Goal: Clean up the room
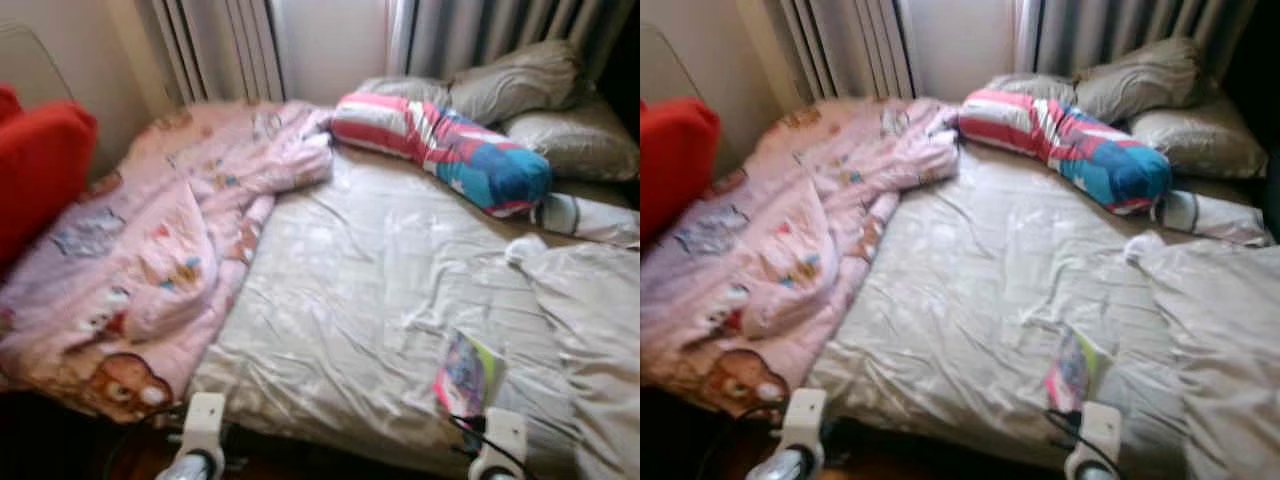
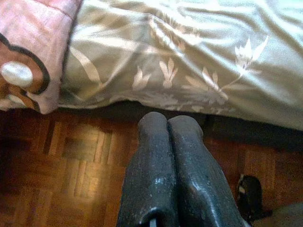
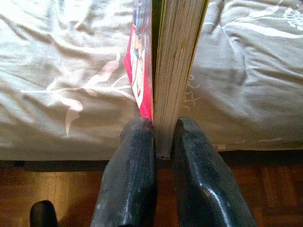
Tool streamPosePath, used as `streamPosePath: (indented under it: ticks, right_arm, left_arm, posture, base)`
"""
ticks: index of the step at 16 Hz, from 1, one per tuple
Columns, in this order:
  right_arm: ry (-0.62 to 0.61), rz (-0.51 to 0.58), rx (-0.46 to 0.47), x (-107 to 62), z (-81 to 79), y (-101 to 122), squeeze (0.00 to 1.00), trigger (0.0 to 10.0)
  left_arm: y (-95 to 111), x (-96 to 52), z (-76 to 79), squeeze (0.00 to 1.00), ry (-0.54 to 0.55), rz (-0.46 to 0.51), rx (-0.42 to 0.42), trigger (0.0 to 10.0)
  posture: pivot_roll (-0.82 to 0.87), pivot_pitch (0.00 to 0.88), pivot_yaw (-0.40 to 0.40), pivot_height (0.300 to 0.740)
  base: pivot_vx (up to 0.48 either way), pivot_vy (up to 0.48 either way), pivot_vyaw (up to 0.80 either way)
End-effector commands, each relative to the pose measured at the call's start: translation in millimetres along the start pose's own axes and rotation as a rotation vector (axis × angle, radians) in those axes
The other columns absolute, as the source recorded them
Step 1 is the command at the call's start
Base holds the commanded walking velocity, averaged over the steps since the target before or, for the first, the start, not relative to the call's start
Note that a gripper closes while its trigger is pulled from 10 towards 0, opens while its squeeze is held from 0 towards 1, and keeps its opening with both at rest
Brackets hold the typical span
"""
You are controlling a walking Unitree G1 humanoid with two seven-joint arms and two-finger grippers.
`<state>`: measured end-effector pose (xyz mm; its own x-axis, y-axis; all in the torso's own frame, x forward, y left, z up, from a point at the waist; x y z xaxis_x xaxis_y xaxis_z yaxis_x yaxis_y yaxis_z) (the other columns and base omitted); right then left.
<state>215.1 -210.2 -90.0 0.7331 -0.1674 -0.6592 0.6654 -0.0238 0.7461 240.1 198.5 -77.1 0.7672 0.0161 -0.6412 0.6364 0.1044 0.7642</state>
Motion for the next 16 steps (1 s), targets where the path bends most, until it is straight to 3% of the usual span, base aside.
streamPosePath:
  ticks: [1,6,16]
  right_arm:
    - [-0.025,0.04,0.002,1.4,7.6,8.7,0.0,10.0]
    - [-0.028,0.04,0.008,1.5,9.2,8.9,0.0,10.0]
    - [-0.028,0.049,0.021,2.3,8.1,11.8,0.0,10.0]
  left_arm:
    - [-1.2,0.3,3.5,0.0,-0.008,-0.003,-0.006,10.0]
    - [-1.3,0.1,3.0,0.0,-0.001,0.0,-0.012,10.0]
    - [-1.4,-0.2,0.9,0.0,0.009,0.002,-0.031,10.0]
  posture:
    - [0.01,0.072,-0.007,0.74]
    - [0.01,0.079,-0.008,0.74]
    - [0.0,0.094,-0.009,0.74]
  base:
    - [0.0,-0.274,0.0]
    - [0.0,-0.271,0.0]
    - [0.0,0.0,-0.07]
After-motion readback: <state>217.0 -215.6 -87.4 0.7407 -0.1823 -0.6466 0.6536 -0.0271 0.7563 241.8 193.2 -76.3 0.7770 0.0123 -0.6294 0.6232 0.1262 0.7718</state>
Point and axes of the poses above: a point about 5 cm out from each wrist's last joint towards the gripper, its own x axis pointing out of the wrist towards the gripper, its own y axis along the axis of the wrist's last joint, z = x × y, the point moved 3 cm from there along x, pointing out of the wrist towards the gripper, and after that the axes turned 10 degrees about -x, right-handed, at the moved point
